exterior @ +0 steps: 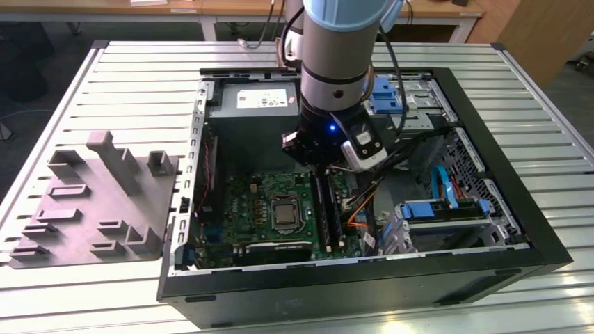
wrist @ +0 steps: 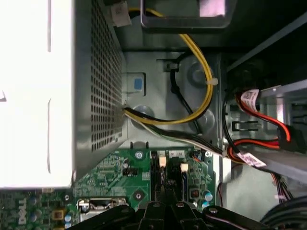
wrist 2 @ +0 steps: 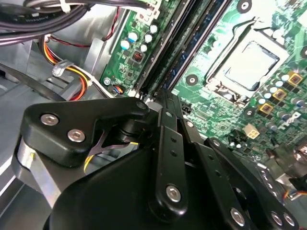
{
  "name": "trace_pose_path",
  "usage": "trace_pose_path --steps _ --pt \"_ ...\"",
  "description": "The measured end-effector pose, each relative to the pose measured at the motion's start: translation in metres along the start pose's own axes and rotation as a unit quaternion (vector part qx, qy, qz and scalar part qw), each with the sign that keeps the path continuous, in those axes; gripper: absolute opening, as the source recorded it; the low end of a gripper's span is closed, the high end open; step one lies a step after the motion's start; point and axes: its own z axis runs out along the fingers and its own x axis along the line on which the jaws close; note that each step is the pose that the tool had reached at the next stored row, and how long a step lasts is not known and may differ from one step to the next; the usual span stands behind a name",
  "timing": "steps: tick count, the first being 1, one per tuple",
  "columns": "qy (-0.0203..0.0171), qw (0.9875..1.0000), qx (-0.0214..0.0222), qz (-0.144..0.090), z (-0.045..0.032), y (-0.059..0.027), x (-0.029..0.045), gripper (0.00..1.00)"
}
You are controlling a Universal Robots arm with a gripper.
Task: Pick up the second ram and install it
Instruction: 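Press down the second ram until it locks into place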
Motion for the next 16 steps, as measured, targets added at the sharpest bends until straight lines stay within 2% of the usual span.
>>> trace_pose_path --steps 12,16 --pt "0.0002 1.0000 -0.0004 0.000 0.0087 0.0014 0.0003 0.11" --pt "0.0000 1.0000 -0.0007 0.000 0.0091 0.0015 0.0003 0.11"
